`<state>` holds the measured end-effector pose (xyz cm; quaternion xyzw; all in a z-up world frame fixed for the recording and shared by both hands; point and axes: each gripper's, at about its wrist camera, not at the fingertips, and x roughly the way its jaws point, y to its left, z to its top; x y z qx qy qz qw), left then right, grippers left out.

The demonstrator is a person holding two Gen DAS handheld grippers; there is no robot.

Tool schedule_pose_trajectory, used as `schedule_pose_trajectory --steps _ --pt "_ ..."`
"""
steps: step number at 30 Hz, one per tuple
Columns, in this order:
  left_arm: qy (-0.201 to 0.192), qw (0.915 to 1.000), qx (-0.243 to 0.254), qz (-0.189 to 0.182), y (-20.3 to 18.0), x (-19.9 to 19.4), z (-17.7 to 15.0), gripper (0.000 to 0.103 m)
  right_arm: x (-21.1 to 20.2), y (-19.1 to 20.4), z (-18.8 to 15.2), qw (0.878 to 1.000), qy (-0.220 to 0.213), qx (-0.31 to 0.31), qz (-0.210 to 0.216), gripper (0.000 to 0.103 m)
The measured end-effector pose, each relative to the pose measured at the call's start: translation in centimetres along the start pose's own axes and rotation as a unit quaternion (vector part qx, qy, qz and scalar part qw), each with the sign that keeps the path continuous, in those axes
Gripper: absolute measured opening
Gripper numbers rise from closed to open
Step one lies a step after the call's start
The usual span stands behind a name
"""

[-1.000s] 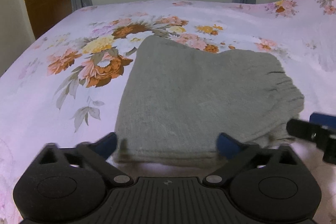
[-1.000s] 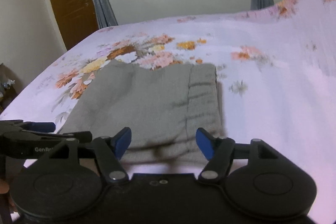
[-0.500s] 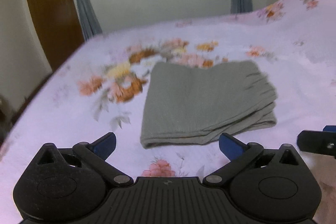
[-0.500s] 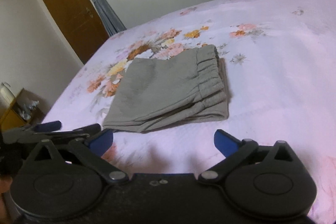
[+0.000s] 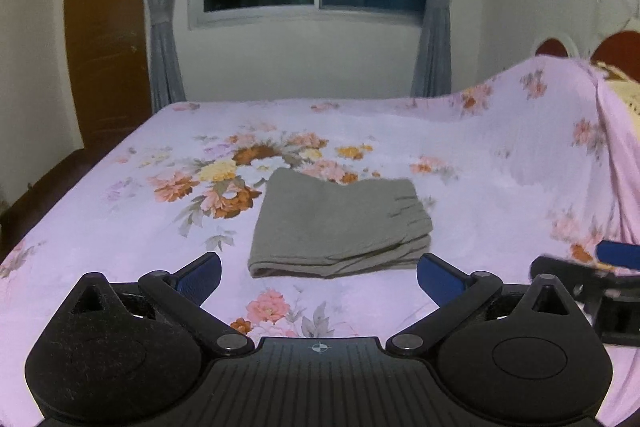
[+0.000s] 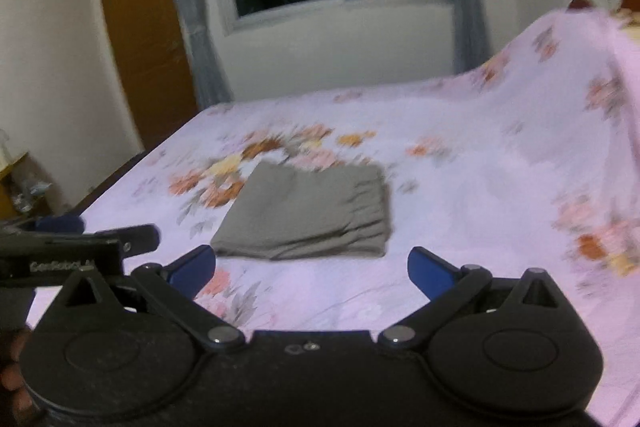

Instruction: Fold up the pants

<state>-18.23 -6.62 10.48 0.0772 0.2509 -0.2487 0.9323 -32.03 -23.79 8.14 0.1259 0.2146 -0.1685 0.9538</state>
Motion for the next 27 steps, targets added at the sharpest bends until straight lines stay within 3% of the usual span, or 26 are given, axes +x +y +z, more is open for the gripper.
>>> schedule_pose_trajectory --steps 4,9,27 --pt "-0.012 0.9999 0.002 0.011 -0.1 -2.1 -0.4 0.103 -2.5 0.6 0.6 0.999 -0.030 -0.002 -0.019 0.103" --pt "-0.006 0.9998 -0.015 0.009 0.2 -3.1 -0.9 0.103 -3.8 0.6 0.5 0.999 -0.050 0.005 -0.012 0.103" --pt "0.002 0.9995 -0.002 0.031 -0.3 -1.8 -1.3 0.103 -2.4 0.8 -0.1 0.999 -0.034 0.003 -0.024 0.103"
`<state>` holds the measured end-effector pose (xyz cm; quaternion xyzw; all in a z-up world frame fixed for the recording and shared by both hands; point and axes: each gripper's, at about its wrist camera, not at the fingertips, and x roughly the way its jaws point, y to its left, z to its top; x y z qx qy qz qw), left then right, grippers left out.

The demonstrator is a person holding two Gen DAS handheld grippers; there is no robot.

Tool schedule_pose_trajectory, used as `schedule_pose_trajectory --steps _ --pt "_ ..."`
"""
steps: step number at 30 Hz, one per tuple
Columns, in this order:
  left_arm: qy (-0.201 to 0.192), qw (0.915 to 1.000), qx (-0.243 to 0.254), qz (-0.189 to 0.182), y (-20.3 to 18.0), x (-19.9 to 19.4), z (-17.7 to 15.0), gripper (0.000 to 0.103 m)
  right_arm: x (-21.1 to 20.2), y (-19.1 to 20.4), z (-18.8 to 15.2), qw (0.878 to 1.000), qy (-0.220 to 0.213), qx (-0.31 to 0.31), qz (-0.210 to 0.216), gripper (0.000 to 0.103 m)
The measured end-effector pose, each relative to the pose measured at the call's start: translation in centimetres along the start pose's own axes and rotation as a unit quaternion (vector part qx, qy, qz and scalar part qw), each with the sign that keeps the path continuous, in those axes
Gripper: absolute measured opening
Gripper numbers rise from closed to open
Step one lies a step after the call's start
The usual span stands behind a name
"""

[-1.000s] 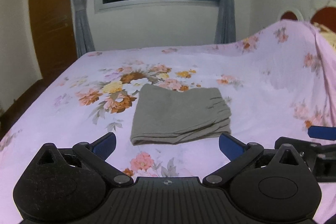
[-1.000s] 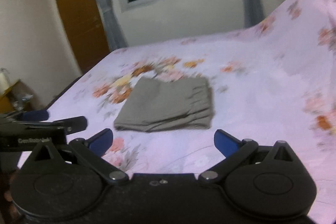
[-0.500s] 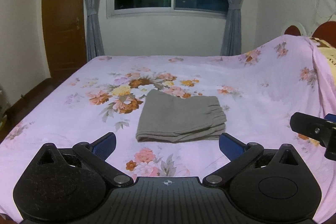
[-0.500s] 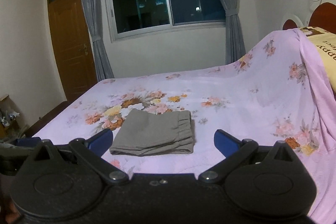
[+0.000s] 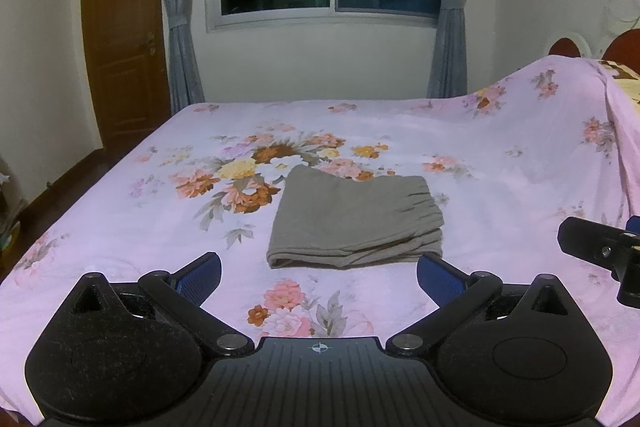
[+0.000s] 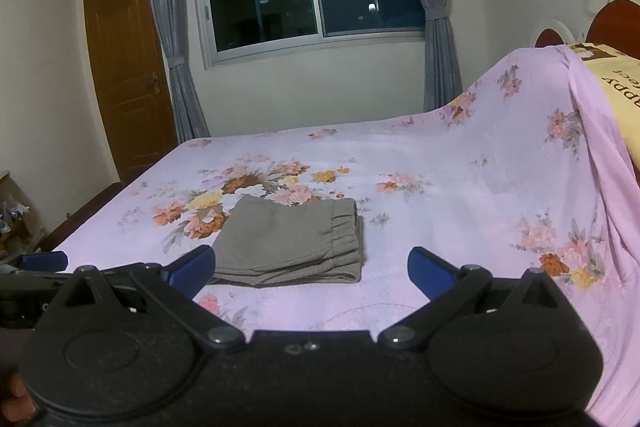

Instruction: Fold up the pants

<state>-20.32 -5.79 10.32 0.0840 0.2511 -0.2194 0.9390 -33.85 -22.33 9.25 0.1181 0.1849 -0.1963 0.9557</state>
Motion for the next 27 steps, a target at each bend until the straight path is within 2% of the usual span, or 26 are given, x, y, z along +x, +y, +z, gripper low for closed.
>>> schedule_pose_trajectory --steps 27 --pt "0.005 0.9999 0.011 0.008 -0.4 0.6 -0.4 0.103 1.4 -0.2 -1.0 1.000 0.023 -0.002 0.008 0.103"
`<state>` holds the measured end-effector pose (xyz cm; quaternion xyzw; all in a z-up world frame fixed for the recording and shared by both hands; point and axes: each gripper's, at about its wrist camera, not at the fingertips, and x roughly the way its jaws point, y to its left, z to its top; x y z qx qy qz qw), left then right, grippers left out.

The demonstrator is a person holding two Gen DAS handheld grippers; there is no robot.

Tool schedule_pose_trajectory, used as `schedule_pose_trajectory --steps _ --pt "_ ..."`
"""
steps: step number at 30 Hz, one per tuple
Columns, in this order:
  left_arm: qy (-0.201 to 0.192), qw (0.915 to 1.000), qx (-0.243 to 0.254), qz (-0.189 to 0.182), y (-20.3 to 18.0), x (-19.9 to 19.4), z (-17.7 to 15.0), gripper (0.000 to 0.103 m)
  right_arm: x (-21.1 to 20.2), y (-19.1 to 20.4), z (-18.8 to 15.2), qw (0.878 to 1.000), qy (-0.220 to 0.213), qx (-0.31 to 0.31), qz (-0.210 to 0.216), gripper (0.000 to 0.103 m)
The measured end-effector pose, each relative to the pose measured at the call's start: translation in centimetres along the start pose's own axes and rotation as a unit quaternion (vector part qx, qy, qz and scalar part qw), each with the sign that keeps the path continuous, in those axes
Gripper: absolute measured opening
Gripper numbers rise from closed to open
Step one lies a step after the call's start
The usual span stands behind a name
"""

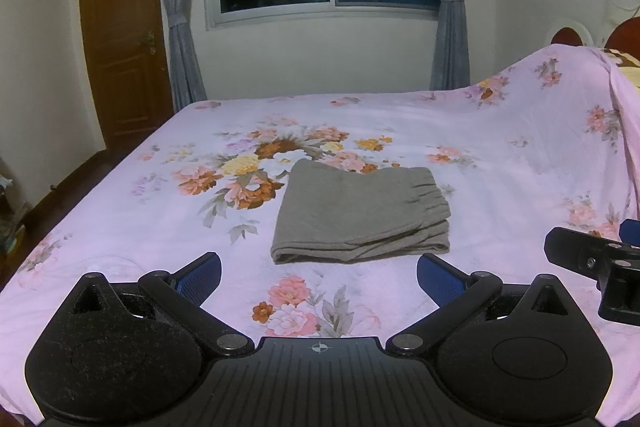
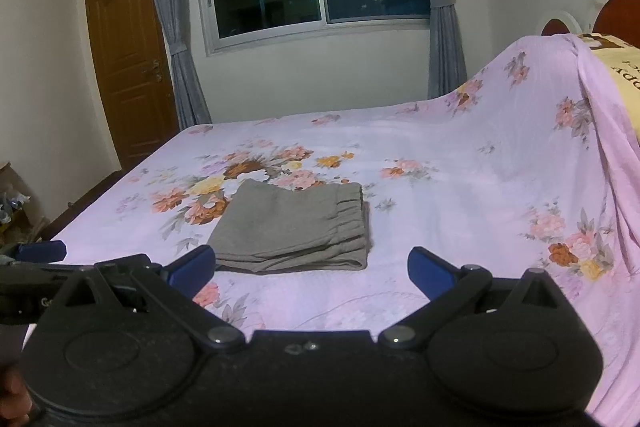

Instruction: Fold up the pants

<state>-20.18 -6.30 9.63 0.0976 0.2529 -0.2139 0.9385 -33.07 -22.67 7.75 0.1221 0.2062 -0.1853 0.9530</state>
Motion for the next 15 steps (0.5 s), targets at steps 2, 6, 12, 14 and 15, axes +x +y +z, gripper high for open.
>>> schedule_pose_trajectory --steps 2,6,12,14,15 --pt "0.001 1.0000 0.000 0.000 0.05 0.04 -0.02 0.103 0.07 0.03 0.00 1.000 0.002 0.000 0.001 0.103" --pt "0.002 1.0000 0.001 0.002 -0.06 0.31 -0.08 0.103 0.13 0.08 -0.05 1.000 0.003 0.000 0.002 0.103" --pt "0.005 1.0000 0.000 0.002 -0.04 0.57 -0.06 0.103 0.46 0.03 -0.02 1.000 0.005 0.000 0.004 0.103" --pt "0.005 1.0000 0.000 0.003 -0.04 0.59 -0.06 0.103 0.55 0.13 -0.04 1.000 0.007 -0.001 0.004 0.103" --pt "0.006 1.0000 -0.001 0.002 -0.03 0.65 -0.07 0.103 0.61 0.14 -0.03 1.000 0.007 -0.001 0.005 0.103"
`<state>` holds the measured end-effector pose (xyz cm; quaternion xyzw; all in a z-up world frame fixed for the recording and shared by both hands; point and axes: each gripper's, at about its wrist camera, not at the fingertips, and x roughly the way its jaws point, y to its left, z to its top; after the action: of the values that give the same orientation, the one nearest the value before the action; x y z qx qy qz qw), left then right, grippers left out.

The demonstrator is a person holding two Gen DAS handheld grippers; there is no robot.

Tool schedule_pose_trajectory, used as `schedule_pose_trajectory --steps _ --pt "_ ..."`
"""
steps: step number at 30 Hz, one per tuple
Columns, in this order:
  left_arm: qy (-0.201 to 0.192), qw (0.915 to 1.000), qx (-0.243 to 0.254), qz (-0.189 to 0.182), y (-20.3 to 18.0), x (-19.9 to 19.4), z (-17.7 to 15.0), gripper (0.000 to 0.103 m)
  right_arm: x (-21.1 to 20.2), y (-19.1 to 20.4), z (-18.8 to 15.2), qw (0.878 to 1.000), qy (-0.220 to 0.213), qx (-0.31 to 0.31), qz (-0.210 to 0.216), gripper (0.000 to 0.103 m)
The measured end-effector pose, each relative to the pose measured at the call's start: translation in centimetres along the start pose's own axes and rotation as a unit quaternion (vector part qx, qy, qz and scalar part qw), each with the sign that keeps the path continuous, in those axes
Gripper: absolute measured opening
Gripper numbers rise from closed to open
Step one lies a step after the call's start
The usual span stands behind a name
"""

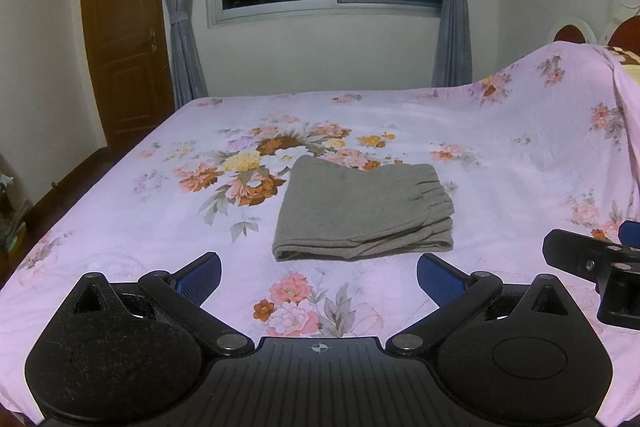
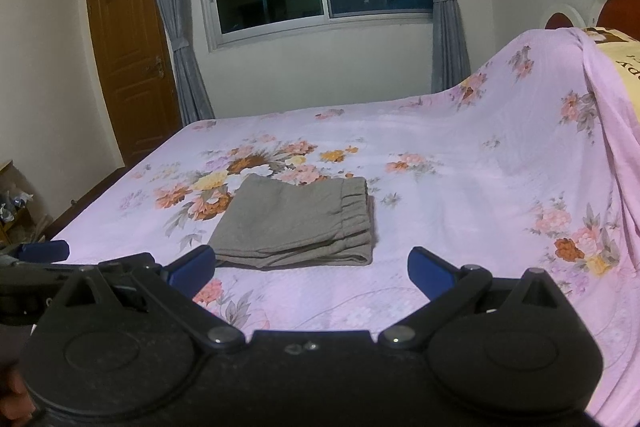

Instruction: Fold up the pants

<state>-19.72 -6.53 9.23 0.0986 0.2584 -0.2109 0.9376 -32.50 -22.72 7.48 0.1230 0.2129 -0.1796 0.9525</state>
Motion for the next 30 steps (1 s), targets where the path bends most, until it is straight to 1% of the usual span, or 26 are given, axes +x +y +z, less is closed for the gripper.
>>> schedule_pose_trajectory --steps 30 --pt "0.008 0.9999 -0.006 0.004 0.4 1.7 -0.2 0.103 1.7 0.1 0.3 1.000 0.008 -0.007 0.009 0.103"
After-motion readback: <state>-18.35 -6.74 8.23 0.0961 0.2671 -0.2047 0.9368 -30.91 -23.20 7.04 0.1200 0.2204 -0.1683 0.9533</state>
